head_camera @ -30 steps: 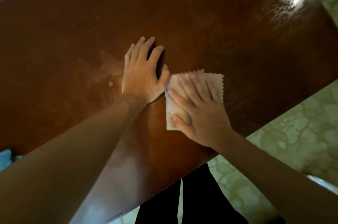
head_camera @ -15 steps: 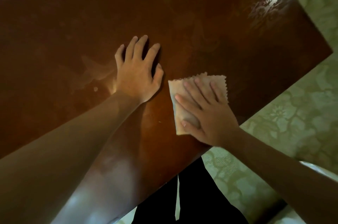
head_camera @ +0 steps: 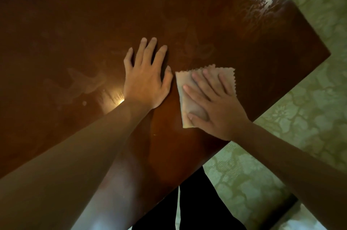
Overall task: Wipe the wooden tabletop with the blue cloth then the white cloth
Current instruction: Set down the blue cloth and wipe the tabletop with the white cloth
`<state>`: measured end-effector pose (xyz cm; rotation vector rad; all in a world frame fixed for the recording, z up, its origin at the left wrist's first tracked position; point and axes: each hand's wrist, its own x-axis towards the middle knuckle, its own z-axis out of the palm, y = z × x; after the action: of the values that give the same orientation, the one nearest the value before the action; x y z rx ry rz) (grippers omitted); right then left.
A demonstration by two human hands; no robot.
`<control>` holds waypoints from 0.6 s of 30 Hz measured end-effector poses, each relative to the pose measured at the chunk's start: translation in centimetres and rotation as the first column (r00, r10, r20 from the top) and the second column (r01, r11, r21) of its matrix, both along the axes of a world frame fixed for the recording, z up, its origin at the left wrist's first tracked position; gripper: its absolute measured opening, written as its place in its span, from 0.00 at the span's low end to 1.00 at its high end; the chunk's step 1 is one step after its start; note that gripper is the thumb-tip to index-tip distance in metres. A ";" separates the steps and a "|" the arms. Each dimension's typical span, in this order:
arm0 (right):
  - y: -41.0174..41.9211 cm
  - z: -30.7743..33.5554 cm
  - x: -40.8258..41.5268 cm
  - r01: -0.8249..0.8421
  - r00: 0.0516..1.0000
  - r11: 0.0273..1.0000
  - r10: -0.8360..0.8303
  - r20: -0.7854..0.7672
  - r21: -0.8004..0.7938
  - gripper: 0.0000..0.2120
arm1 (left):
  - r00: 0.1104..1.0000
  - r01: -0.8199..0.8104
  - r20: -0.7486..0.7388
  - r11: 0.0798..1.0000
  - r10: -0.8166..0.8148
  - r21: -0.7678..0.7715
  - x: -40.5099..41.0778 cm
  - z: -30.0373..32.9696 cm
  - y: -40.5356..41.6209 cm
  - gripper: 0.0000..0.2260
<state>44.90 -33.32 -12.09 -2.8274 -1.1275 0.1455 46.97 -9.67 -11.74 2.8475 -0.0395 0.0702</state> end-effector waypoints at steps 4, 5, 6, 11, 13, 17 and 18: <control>-2.0 0.1 -3.4 -0.001 0.999 1.000 0.001 -0.052 0.010 0.33 | 1.000 -0.009 0.013 1.000 0.009 -0.011 0.0 0.0 0.1 0.24; -2.4 0.2 -3.6 -0.008 0.998 1.000 0.009 -0.064 0.015 0.33 | 1.000 -0.011 0.018 1.000 0.012 -0.014 0.0 0.0 0.1 0.24; -2.7 0.2 -3.6 -0.018 0.997 1.000 0.019 -0.068 0.016 0.33 | 1.000 -0.012 0.021 1.000 0.012 -0.016 0.0 0.0 0.0 0.24; -0.5 0.1 0.4 0.004 0.999 1.000 -0.004 -0.038 0.012 0.35 | 0.999 -0.015 0.037 1.000 0.016 -0.018 0.0 -0.3 0.0 0.24; 0.3 0.2 2.4 -0.028 0.999 0.999 0.027 -0.033 -0.029 0.35 | 0.999 -0.011 0.036 1.000 0.012 -0.028 0.0 -0.3 0.0 0.24; -0.3 0.3 1.6 -0.034 0.999 0.999 0.033 -0.037 -0.023 0.33 | 1.000 -0.011 0.029 1.000 0.012 -0.029 0.0 -0.2 0.1 0.24; -0.6 0.4 0.7 -0.011 0.999 1.000 0.011 -0.042 -0.010 0.33 | 0.999 -0.012 0.029 0.999 0.013 -0.029 0.1 -0.2 0.1 0.24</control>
<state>45.61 -33.92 -11.71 -2.8140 -1.1370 0.2108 47.03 -9.57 -11.96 2.8177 -0.0267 0.1144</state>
